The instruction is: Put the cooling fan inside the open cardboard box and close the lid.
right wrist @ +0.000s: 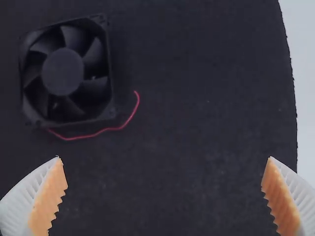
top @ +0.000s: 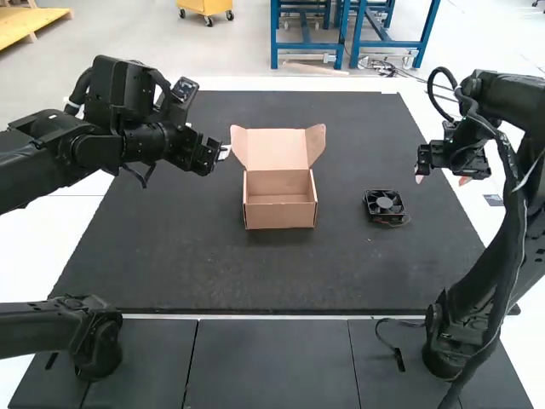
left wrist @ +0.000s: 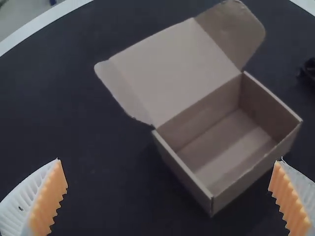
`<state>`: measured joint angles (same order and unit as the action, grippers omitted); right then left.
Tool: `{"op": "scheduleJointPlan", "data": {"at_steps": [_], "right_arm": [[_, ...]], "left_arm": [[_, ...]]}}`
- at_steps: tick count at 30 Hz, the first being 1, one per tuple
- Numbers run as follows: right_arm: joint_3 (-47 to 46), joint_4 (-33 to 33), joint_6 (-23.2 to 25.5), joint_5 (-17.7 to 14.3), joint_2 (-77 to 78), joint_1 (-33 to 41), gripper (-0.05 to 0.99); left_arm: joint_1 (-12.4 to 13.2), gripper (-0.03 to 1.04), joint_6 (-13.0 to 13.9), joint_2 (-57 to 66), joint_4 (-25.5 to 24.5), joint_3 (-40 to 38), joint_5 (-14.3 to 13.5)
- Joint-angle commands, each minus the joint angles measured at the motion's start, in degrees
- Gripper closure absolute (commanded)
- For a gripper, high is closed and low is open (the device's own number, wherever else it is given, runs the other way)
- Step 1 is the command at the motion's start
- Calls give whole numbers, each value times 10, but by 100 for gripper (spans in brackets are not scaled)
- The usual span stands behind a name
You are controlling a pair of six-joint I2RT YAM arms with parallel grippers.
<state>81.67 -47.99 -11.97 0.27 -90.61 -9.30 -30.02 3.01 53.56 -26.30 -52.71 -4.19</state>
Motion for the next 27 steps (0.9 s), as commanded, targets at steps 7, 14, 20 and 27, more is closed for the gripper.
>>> {"op": "scheduleJointPlan", "data": {"at_steps": [7, 14, 20, 27], "right_arm": [[-7, 33, -46, 46, -36, 3, 3], [-1, 54, -42, 44, -77, 10, 3], [17, 61, -36, 42, -118, 11, 3], [43, 71, -32, 41, -156, 10, 3]], "left_arm": [[-2, 4, 9, -13, 6, -5, -5], [-1, 4, 9, -12, 8, -6, -5], [-1, 4, 9, -13, 8, -11, -5], [-1, 4, 9, -13, 8, -13, -5]]}}
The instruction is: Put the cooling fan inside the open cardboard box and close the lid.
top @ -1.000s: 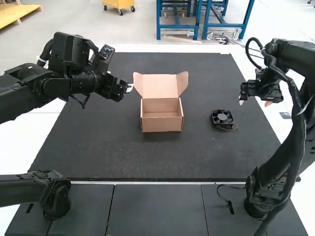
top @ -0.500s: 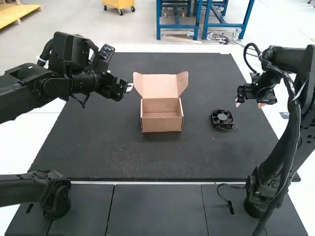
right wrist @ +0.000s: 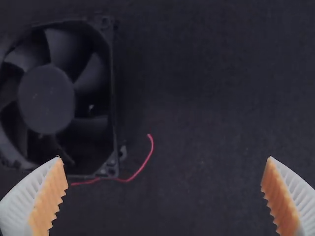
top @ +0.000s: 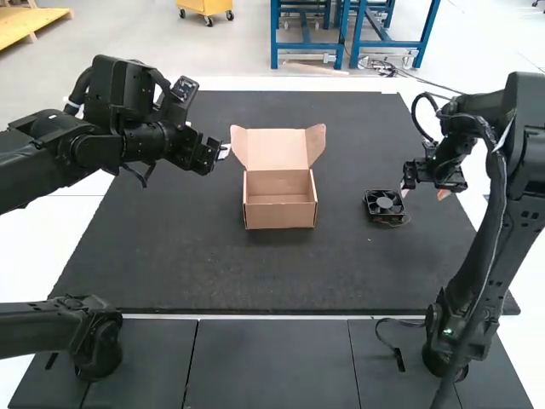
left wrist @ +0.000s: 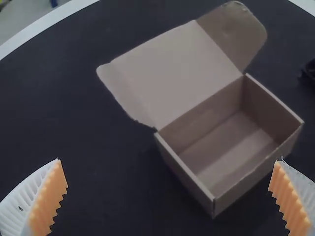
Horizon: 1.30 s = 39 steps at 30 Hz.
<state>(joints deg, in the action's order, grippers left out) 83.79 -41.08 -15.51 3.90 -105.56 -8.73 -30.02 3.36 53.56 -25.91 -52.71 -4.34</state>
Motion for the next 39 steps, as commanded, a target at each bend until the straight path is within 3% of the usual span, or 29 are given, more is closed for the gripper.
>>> {"op": "scheduleJointPlan", "data": {"at_steps": [1, 39], "right_arm": [[24, 6, 3, 5, -11, 5, 3], [96, 1, 4, 4, -121, 6, 3]], "left_arm": [[-1, 4, 6, -13, 4, -13, -3], [0, 4, 6, -2, 15, -16, -4]]}}
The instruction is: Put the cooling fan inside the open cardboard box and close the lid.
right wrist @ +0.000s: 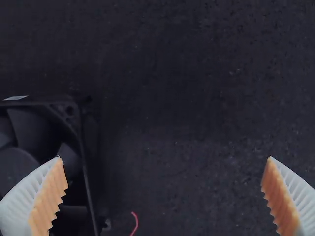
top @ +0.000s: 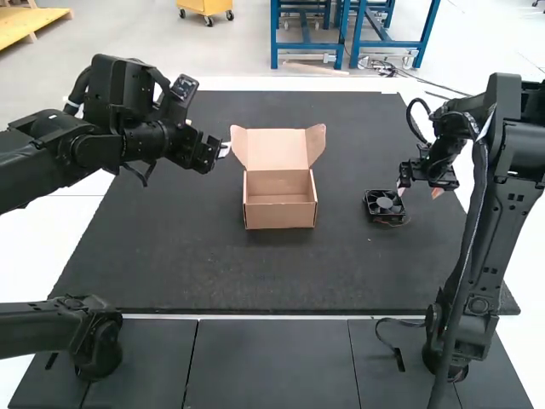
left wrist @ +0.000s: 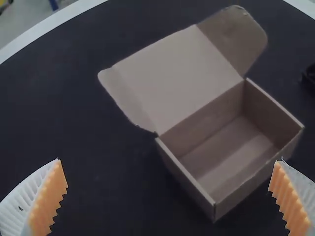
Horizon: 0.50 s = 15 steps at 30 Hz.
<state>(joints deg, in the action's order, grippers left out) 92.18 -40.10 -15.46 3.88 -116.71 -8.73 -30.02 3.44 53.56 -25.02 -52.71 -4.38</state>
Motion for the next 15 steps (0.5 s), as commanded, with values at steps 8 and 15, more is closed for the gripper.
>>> {"op": "scheduleJointPlan", "data": {"at_steps": [8, 15], "right_arm": [[12, -31, 3, 4, -19, 6, 3], [12, -44, 3, 4, -25, 6, 3]], "left_arm": [[-1, 4, 4, 1, 8, -16, -4], [0, 4, 4, 1, 11, -16, -4]]}}
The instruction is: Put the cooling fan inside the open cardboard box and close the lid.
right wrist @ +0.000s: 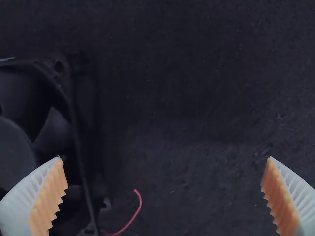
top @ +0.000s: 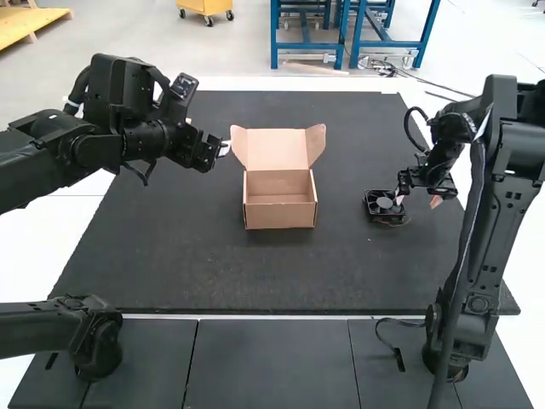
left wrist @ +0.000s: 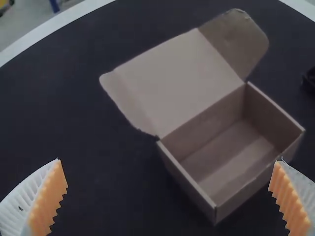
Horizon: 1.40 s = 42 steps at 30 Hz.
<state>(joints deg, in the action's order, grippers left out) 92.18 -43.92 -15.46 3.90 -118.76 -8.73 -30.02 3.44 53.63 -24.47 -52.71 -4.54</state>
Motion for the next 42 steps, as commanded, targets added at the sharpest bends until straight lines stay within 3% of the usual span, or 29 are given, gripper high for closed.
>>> {"op": "scheduleJointPlan", "data": {"at_steps": [1, 19, 22, 25, 26, 32, 33, 38, 42], "right_arm": [[12, -6, 3, 4, -5, 6, 3], [30, -44, 7, -11, -46, 12, 3], [34, -47, 7, -12, -51, 14, 8], [40, -55, 7, -13, -53, 18, 15], [41, -55, 10, -12, -53, 19, 21], [48, -53, 28, 10, -55, 19, 86], [50, -54, 32, 15, -55, 19, 91], [63, -56, 70, 10, -55, 30, 94], [95, -100, 94, 16, -54, 33, 94]], "left_arm": [[-1, 4, 4, 1, 7, -16, -2], [0, 4, 4, 1, 5, -20, -3], [0, 4, 4, 1, 5, -20, -6], [0, 4, 4, 1, 4, -20, -6], [-1, 4, 4, 1, 4, -20, -6], [0, 4, 4, 1, 5, -22, -7], [0, 4, 4, 1, 6, -23, -7], [0, 4, 4, 1, 6, -23, -7], [-1, 4, 4, 1, 7, -22, -7]]}}
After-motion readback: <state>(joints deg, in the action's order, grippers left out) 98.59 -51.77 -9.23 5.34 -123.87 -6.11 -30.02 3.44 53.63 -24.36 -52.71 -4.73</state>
